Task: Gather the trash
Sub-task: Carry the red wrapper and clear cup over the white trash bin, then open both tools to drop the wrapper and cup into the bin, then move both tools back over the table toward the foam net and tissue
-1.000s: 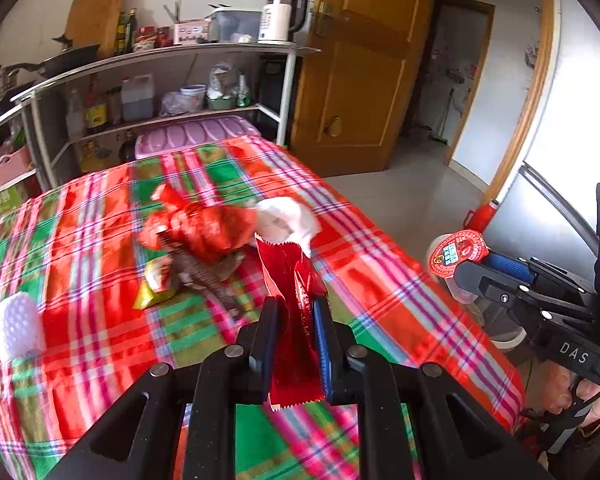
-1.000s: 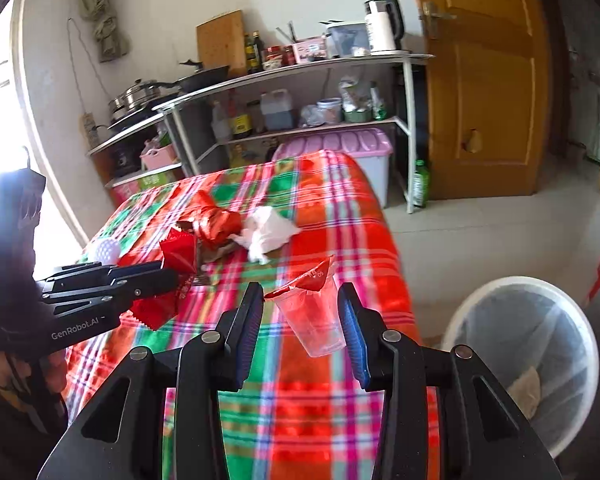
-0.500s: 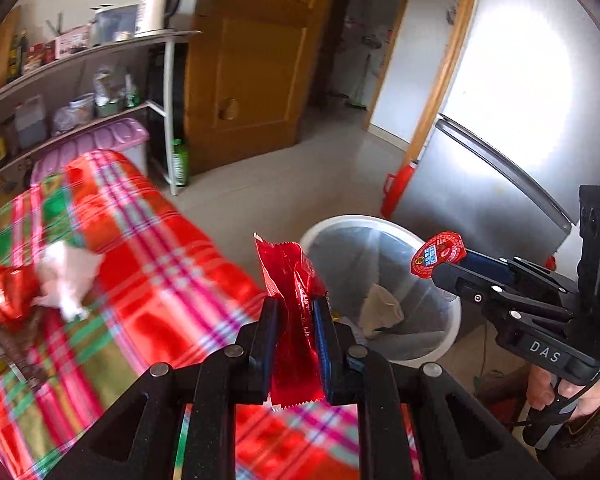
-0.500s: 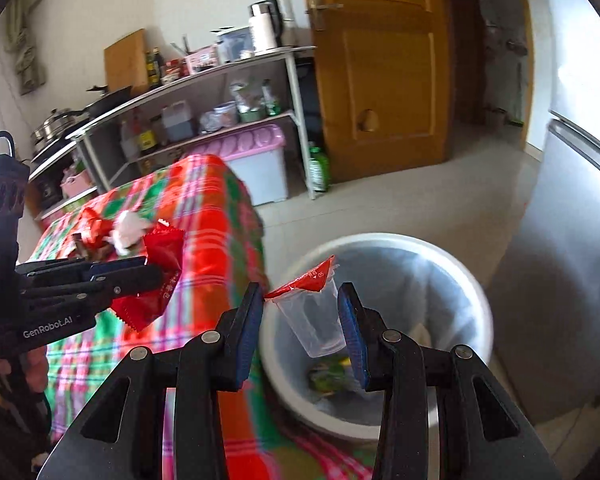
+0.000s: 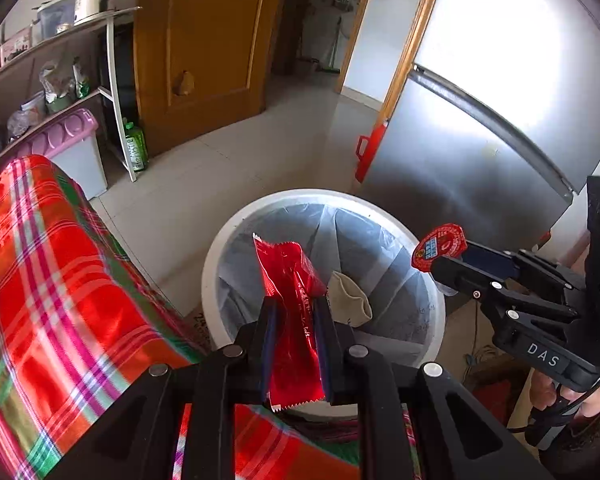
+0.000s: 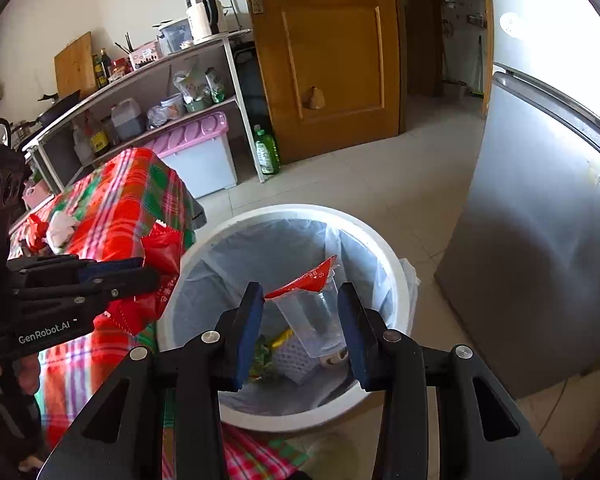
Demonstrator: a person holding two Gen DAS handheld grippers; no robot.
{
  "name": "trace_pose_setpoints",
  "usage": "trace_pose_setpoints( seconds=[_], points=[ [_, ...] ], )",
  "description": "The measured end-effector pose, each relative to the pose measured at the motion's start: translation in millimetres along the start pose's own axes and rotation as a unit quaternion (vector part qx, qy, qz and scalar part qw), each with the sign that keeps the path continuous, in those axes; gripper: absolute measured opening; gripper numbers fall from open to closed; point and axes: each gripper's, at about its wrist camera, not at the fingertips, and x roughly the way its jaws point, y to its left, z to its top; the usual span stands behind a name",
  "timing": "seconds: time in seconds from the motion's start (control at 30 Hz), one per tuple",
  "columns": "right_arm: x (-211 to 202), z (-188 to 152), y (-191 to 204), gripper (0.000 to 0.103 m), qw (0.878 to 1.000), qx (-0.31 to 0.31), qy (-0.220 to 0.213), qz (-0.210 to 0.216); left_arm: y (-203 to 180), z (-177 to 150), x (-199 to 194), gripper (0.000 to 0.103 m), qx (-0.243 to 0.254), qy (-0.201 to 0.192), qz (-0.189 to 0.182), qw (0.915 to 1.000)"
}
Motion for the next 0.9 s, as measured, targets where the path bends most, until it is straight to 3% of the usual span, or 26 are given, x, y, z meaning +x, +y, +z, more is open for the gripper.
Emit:
trace_pose_setpoints(
  seconds=[0.1,0.17,0.23,0.3,0.37,0.47,0.9],
  points=[
    [12,0,-1,0.04,1.0,-0.008,0.014,-0.006,-3,-1,12,0.019,0.001,0.013,0.008,0.9999],
    [21,-1,-2,0.041,1.0,-0.016,0.027,-0.005,-4,-1,15,0.024,0.006,0.015,0.019,0.9997],
    [26,-2,-2,0.041,0.999,-0.02,0.034,-0.015,-7,0,18,0.035,0.006,0.015,0.019,0.9997],
    [28,-4,-3,0.041,0.999,-0.019,0.037,-0.025,-5,1,18,0.037,0.001,0.015,0.017,0.9997],
    [28,-5,-6,0.043,0.999,-0.013,0.038,-0.022,-5,2,18,0.038,0.001,0.015,0.019,0.9997],
    [28,-7,-9,0.054,0.999,-0.011,0.038,-0.021,-4,3,18,0.039,-0.001,0.016,0.016,0.9997],
    [13,-7,-5,0.054,0.999,0.007,0.023,-0.024,1,-1,3,0.039,-0.011,0.004,0.018,0.9998]
  ],
)
